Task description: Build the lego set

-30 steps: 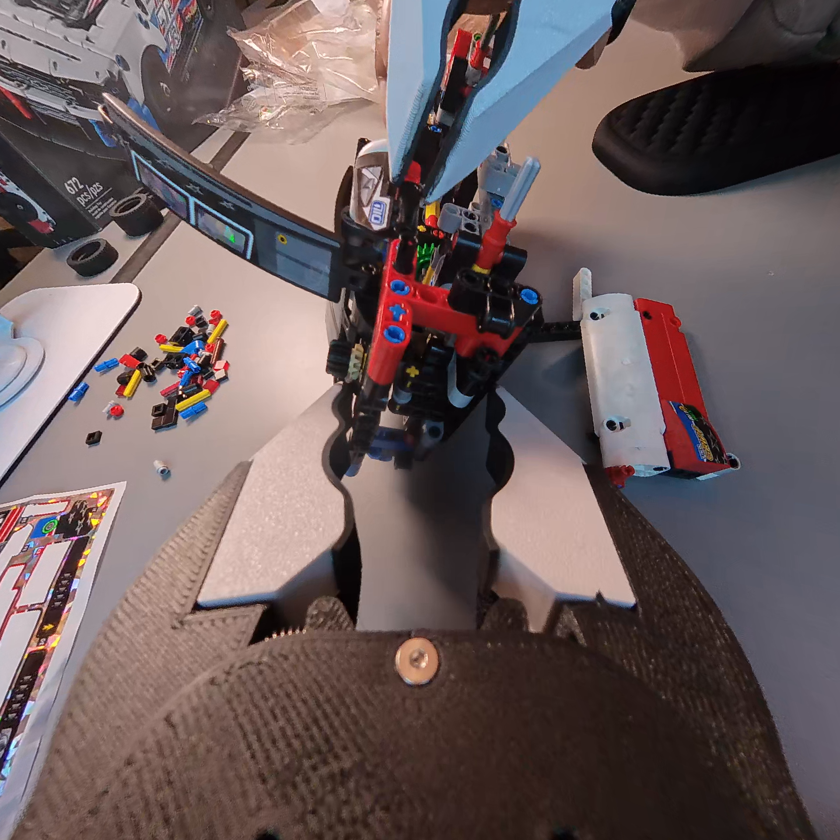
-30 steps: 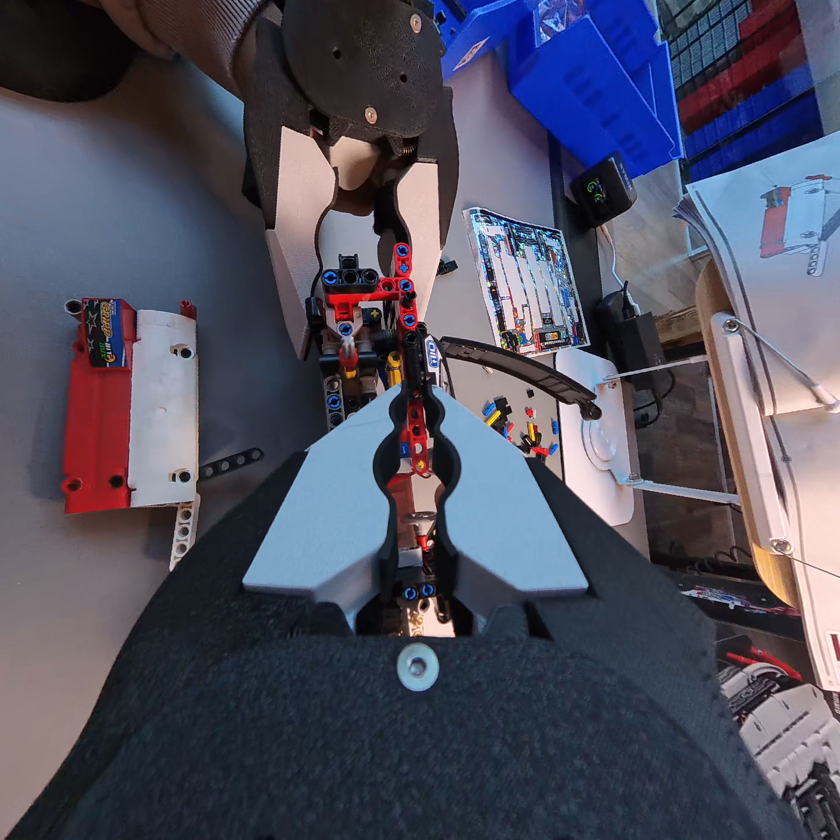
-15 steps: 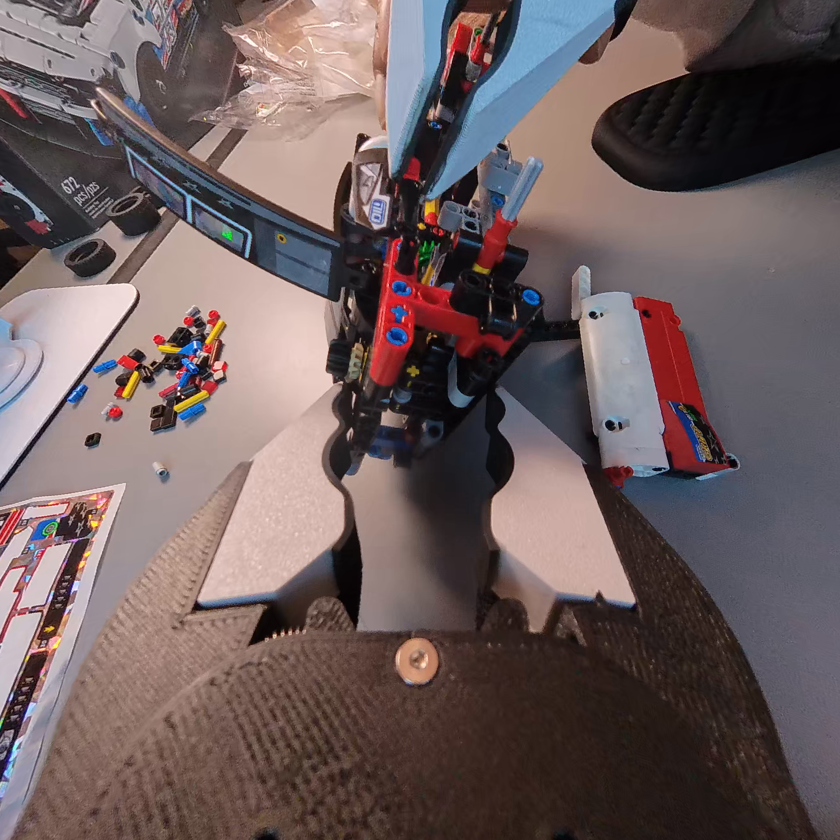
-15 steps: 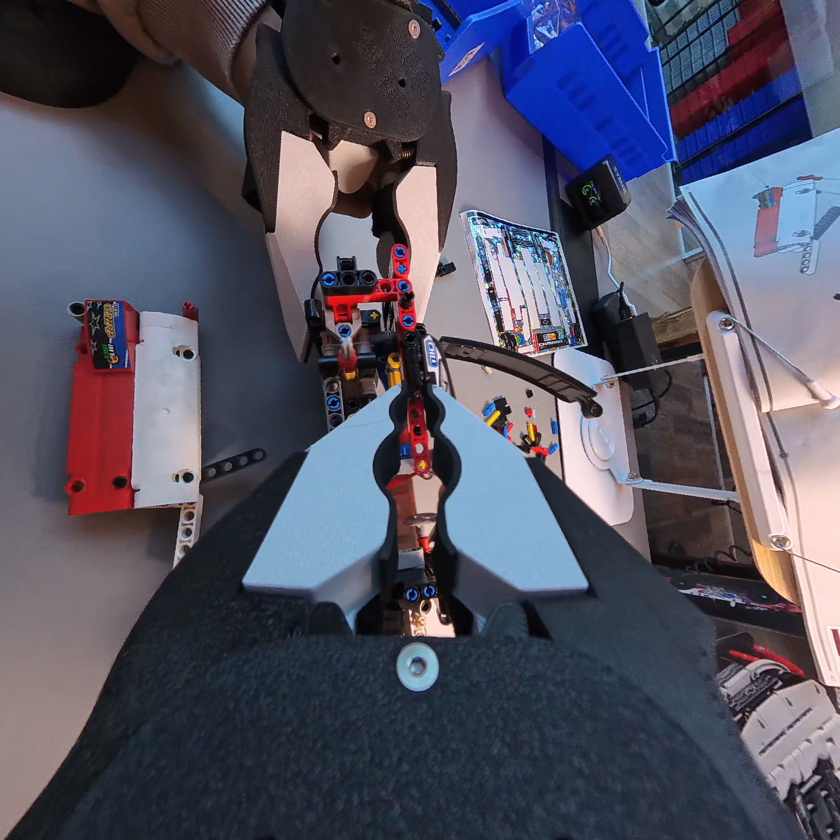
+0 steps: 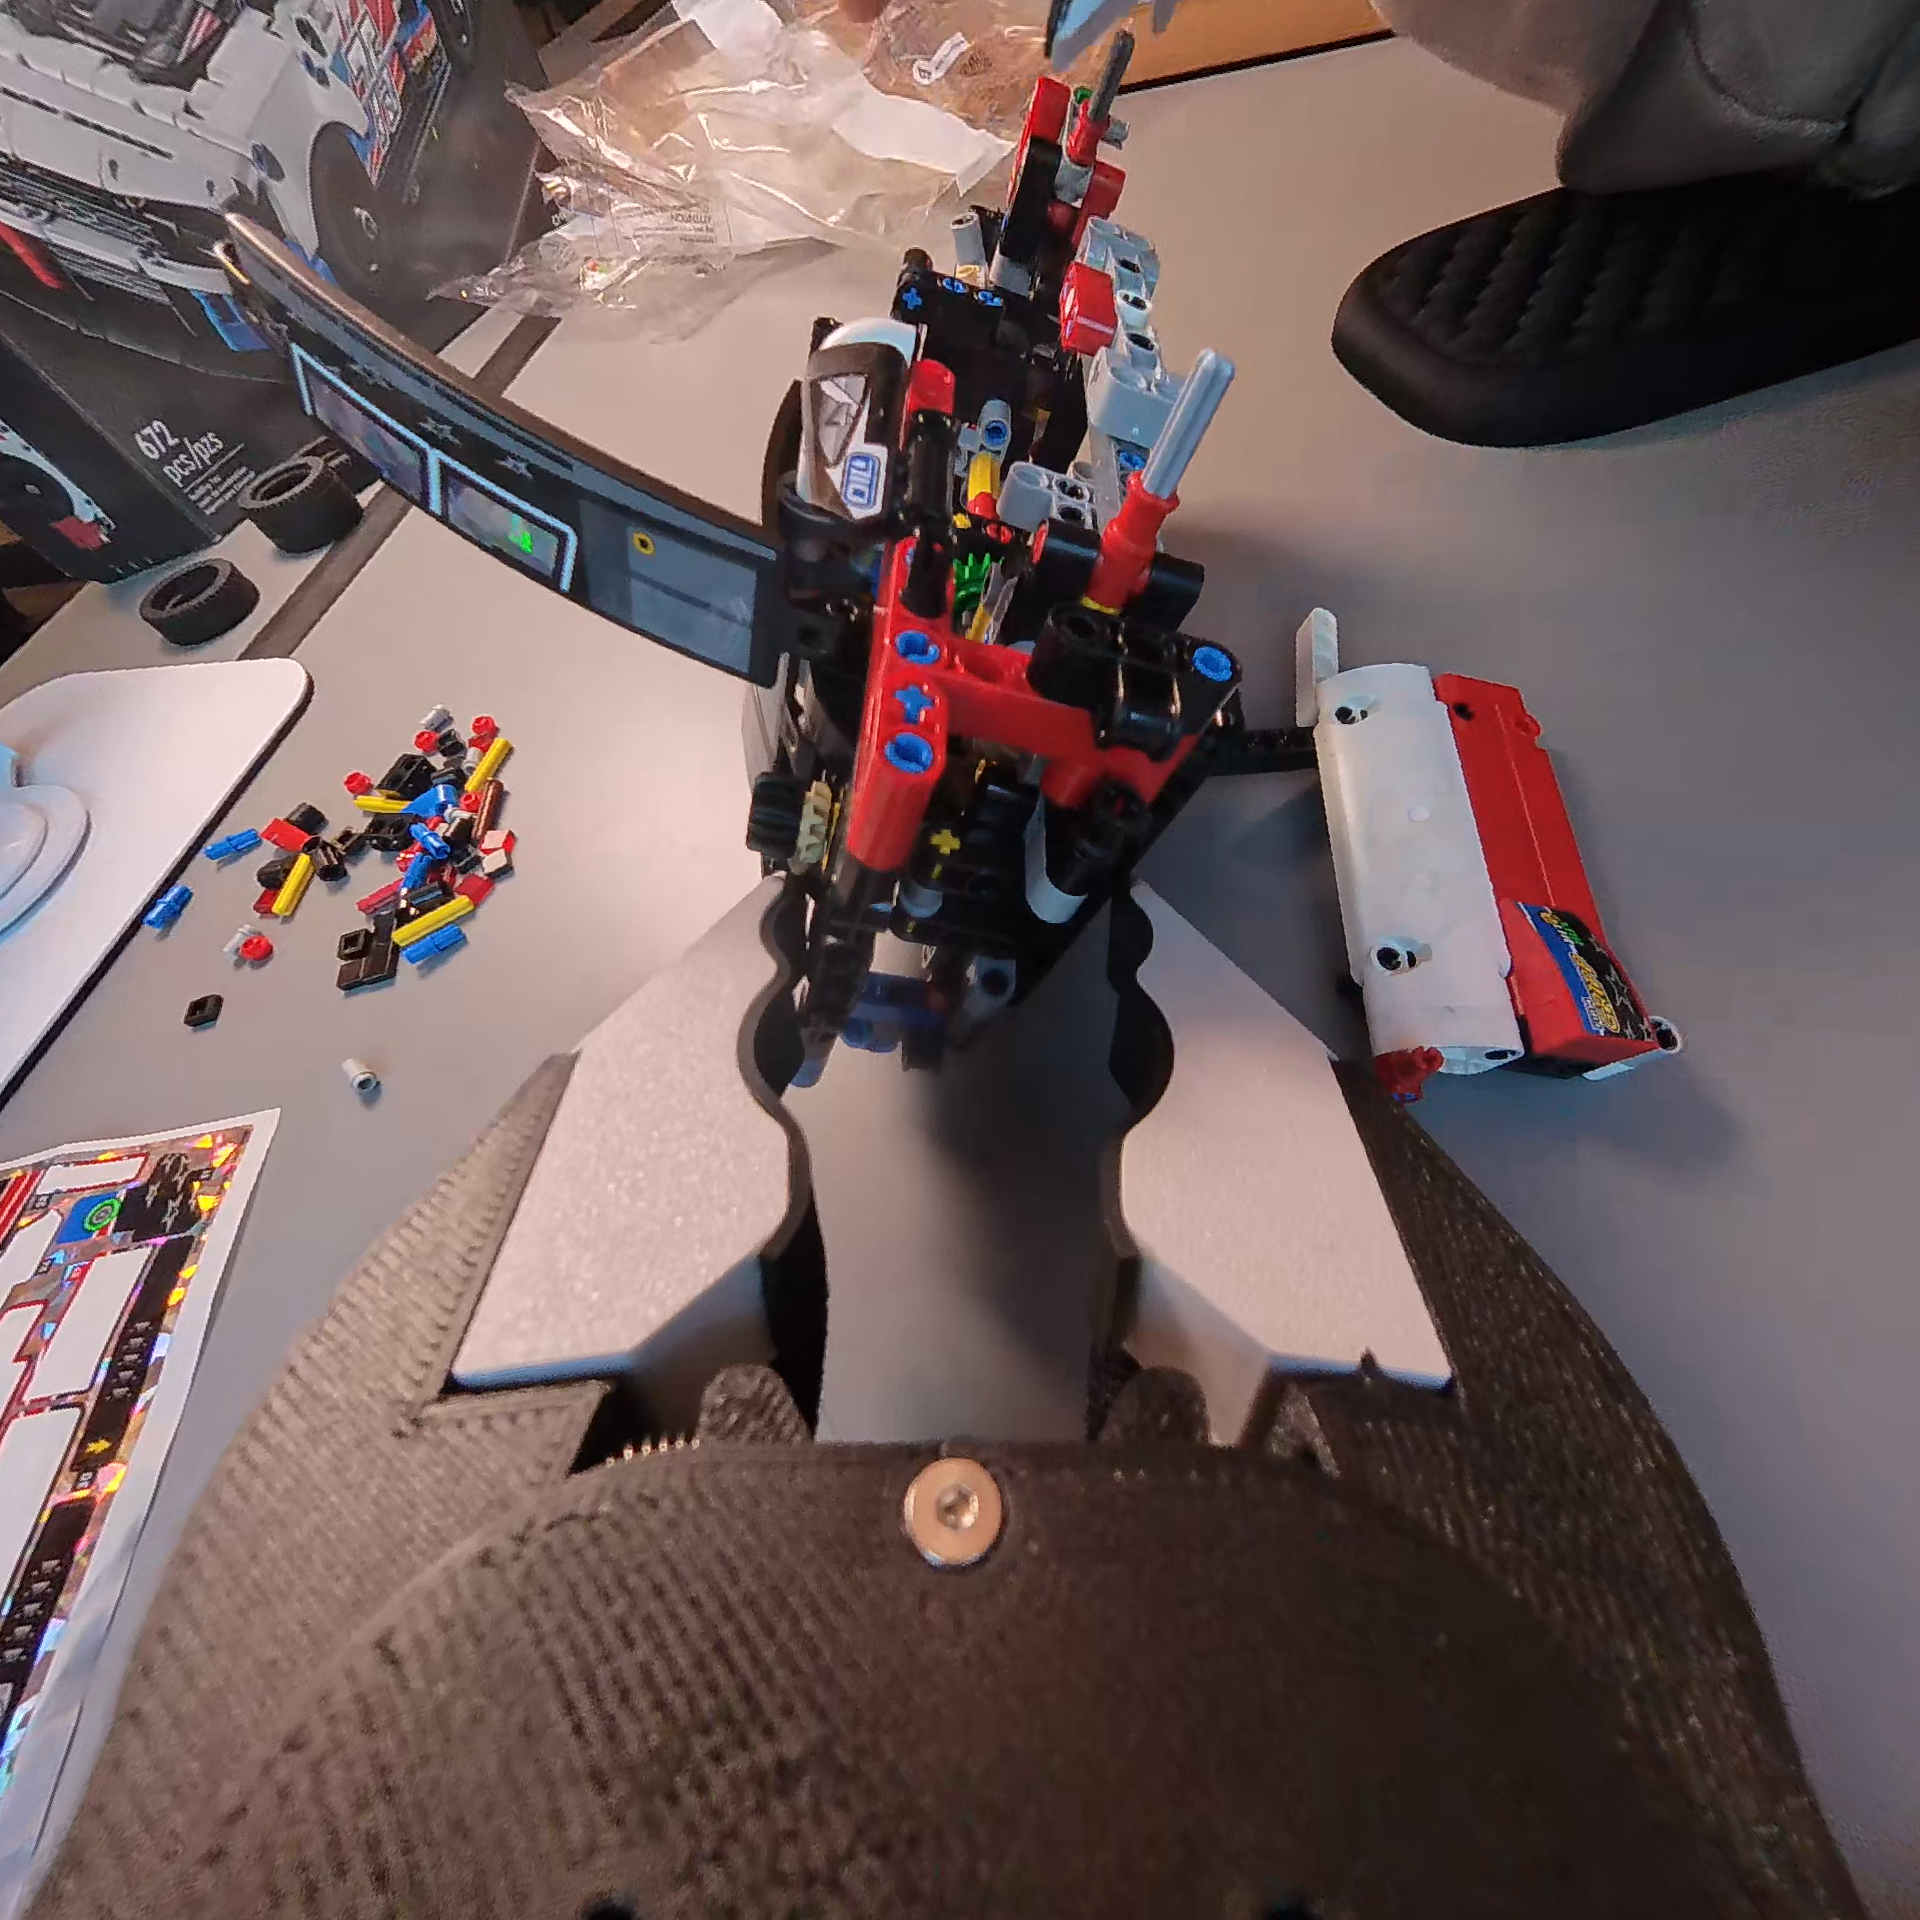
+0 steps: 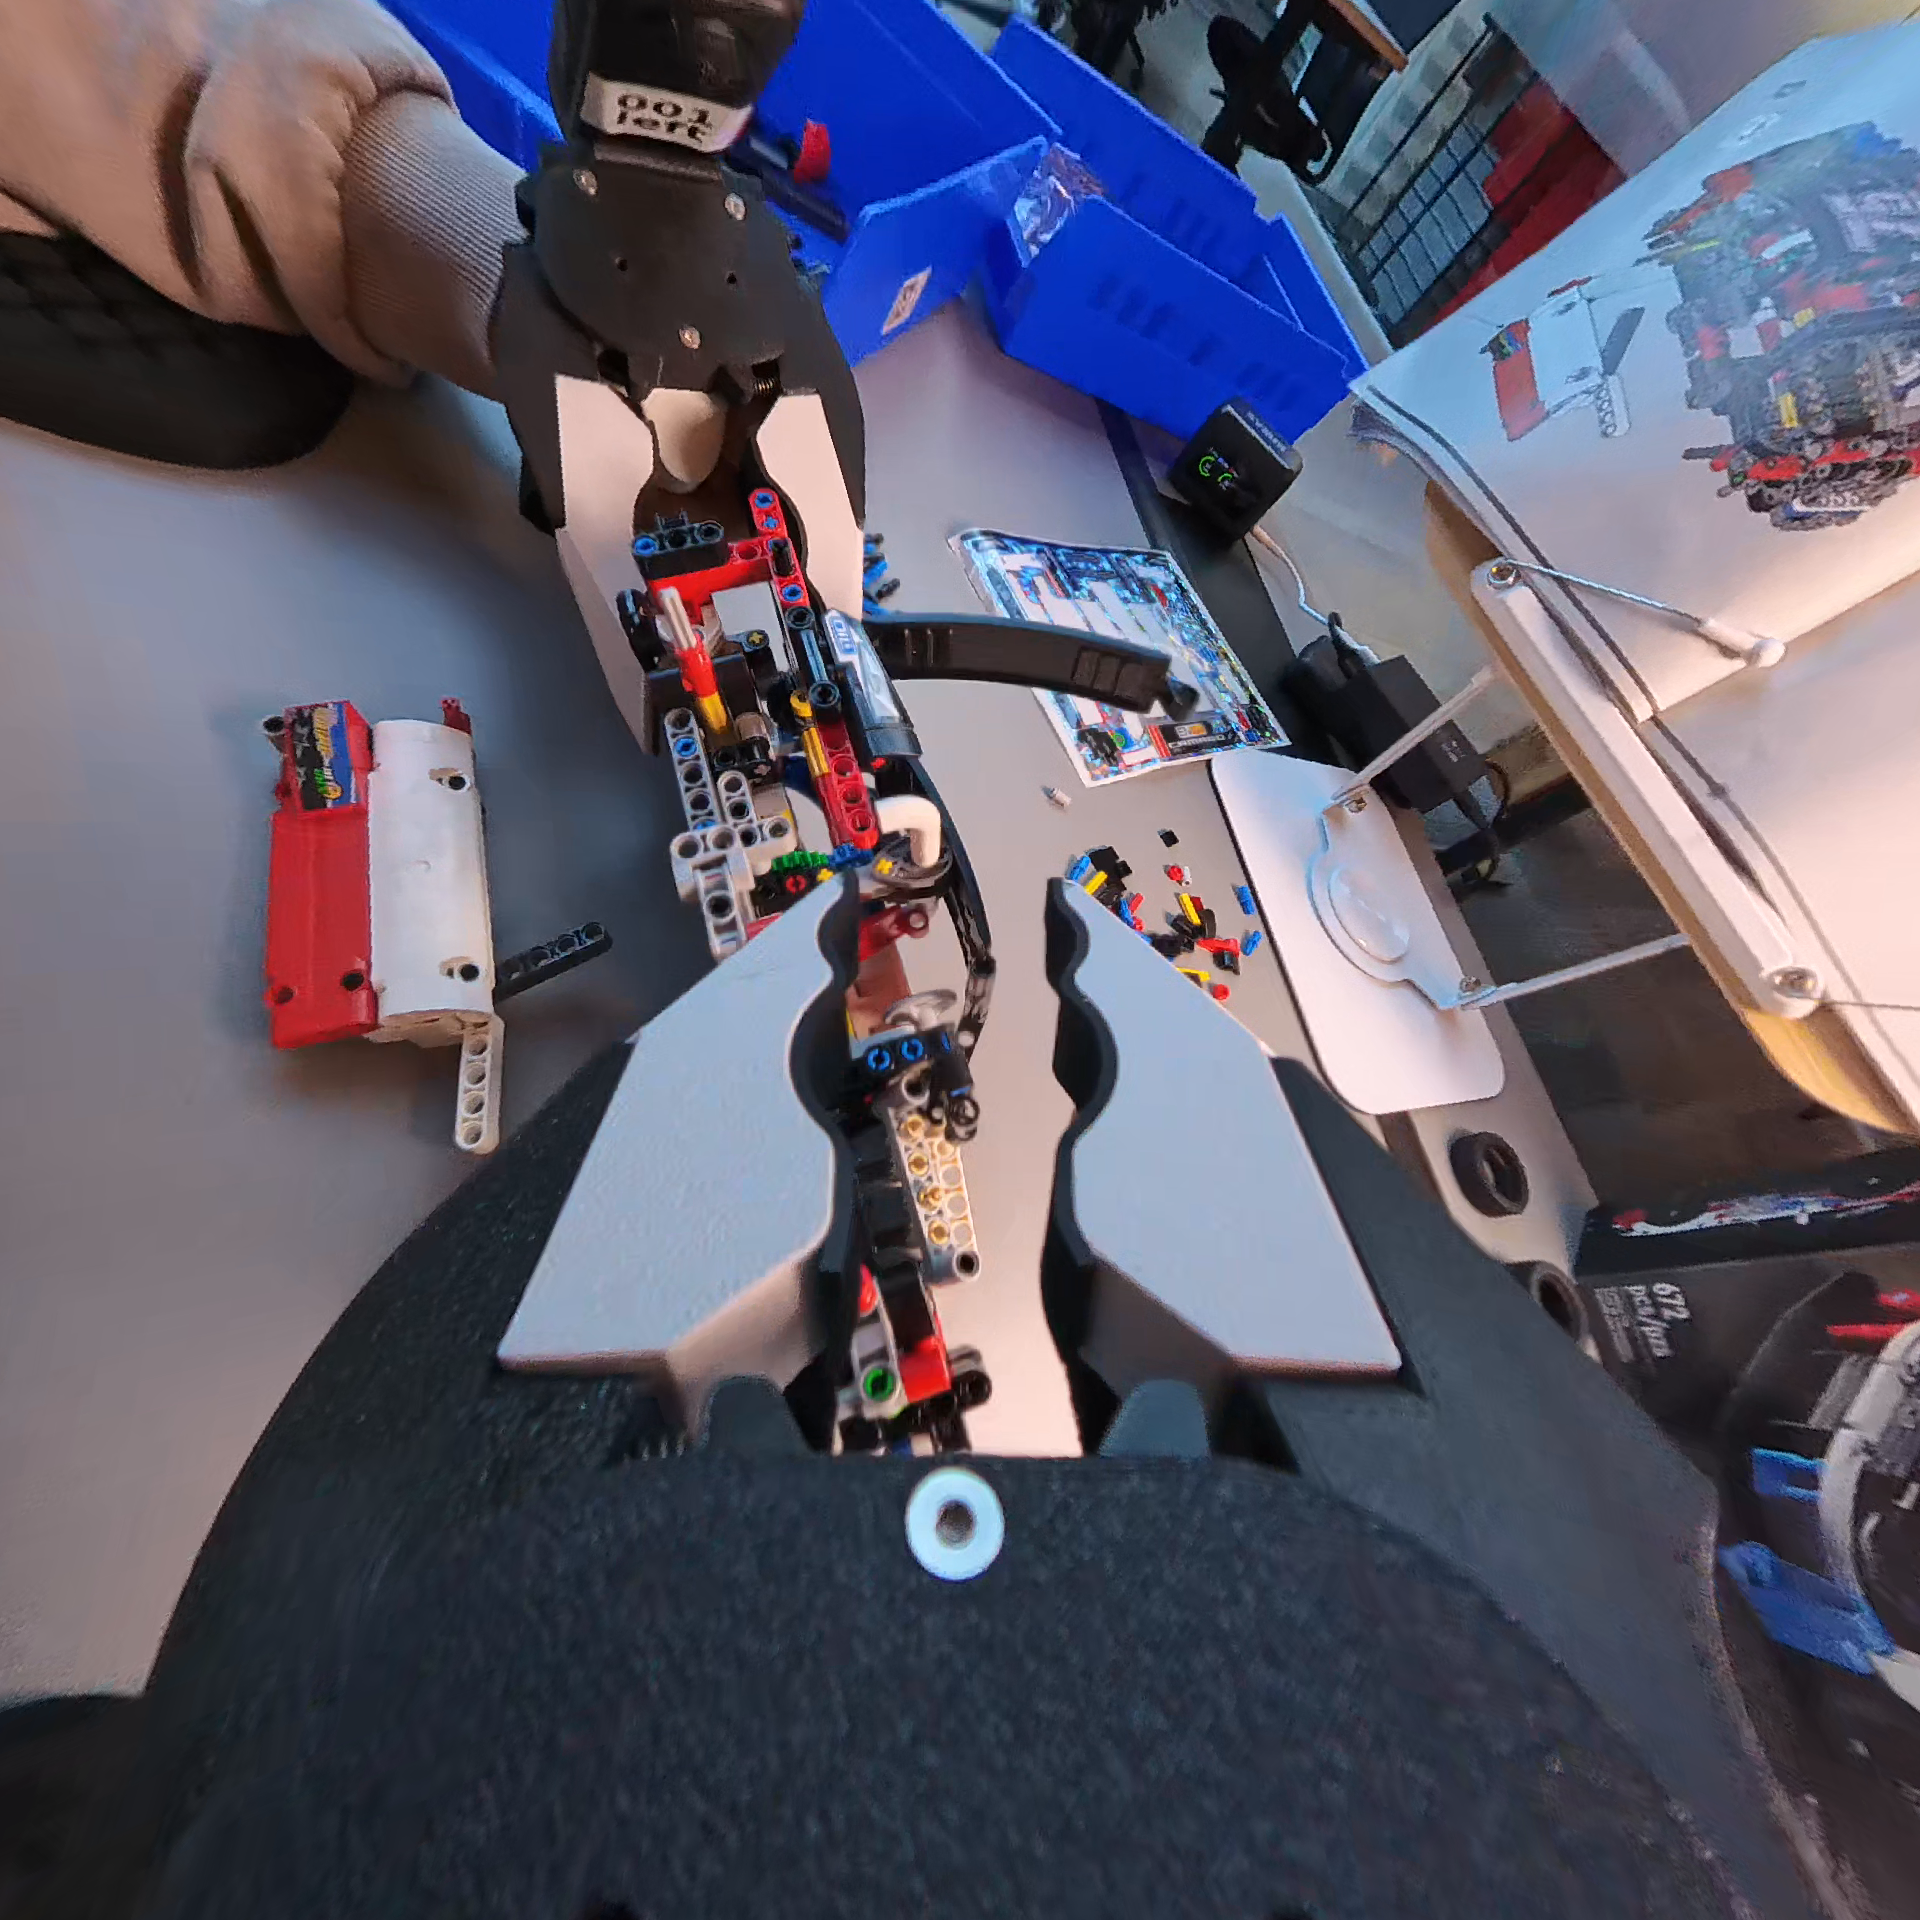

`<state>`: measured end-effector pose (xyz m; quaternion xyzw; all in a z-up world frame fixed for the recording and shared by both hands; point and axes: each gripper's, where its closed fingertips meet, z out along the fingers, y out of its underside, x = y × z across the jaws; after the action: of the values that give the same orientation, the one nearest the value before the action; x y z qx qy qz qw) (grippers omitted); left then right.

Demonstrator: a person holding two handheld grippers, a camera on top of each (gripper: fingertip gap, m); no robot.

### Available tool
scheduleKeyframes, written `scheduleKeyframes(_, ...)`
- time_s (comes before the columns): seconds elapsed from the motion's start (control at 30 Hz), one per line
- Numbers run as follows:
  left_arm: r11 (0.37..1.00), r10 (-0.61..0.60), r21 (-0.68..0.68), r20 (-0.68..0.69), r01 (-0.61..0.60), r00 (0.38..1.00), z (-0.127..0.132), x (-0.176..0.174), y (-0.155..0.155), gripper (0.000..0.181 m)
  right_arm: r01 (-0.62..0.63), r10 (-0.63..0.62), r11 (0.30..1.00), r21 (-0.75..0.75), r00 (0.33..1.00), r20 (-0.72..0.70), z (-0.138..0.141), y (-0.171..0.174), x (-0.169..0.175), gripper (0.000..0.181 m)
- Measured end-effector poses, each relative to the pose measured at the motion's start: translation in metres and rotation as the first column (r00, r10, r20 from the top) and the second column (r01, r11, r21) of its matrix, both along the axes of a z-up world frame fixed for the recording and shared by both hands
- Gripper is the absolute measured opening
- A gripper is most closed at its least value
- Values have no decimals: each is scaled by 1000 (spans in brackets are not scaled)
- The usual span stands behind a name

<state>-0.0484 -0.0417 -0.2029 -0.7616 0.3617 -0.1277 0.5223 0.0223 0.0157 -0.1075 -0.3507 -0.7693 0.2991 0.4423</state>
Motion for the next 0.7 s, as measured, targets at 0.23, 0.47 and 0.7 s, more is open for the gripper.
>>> scheduleKeyframes(0.23, 1000, -2, -4, 26, 2, 1000, 0, -1, 0, 57, -6, 11, 979, -203, 1000, 21, -14, 19, 34, 76)
scheduleKeyframes(0.47, 1000, -3, -19, 87, 4, 996, 2, -3, 1, 57, 53, -28, 980, -192, 991, 128, -69, 35, 29, 73)
scheduleKeyframes(0.7, 999, 12, -37, 130, -8, 991, 3, -6, 2, 59, 68, -51, 987, -146, 992, 116, -83, 38, 18, 43)
